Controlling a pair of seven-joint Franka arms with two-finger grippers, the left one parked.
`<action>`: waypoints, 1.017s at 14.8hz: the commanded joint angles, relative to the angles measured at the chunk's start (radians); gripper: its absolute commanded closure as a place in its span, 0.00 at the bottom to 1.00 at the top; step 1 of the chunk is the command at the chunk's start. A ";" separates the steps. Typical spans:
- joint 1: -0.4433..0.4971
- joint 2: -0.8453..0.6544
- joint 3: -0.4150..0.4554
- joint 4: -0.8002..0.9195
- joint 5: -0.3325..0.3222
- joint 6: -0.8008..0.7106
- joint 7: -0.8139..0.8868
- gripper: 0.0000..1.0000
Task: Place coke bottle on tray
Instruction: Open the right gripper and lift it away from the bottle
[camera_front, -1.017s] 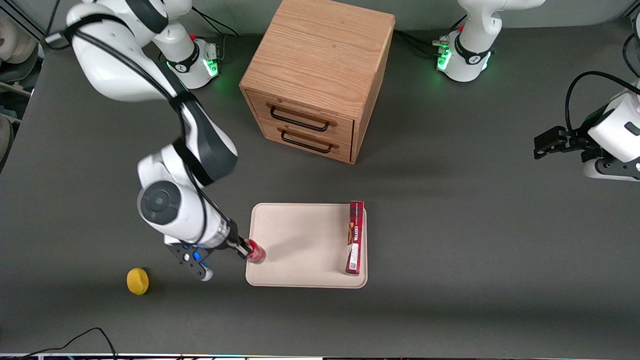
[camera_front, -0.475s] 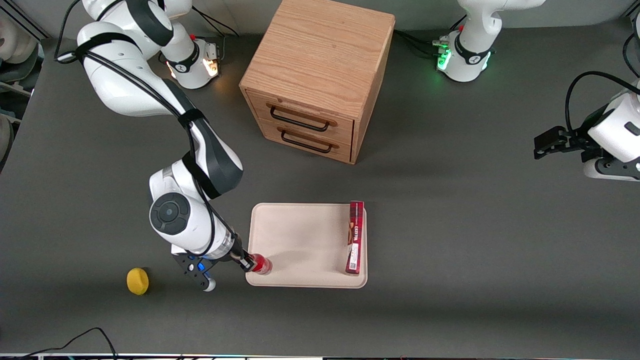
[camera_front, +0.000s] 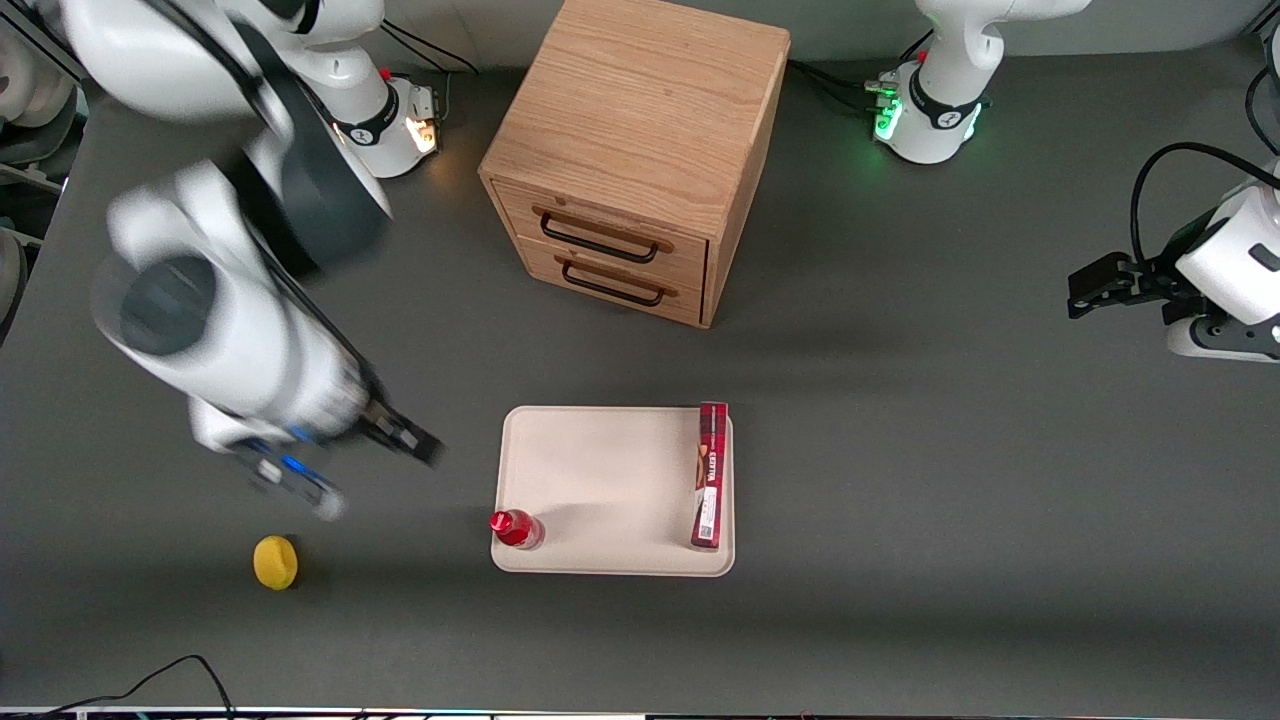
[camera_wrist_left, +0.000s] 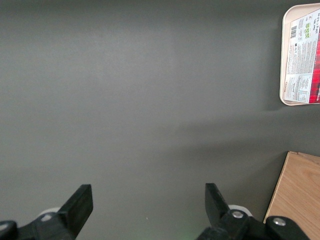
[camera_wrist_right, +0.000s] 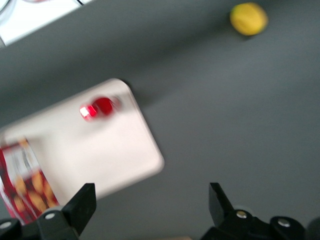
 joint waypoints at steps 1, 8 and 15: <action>-0.080 -0.250 -0.058 -0.203 0.126 -0.084 -0.202 0.00; -0.078 -0.816 -0.428 -0.951 0.279 0.158 -0.609 0.00; -0.080 -0.804 -0.433 -0.912 0.277 0.142 -0.589 0.00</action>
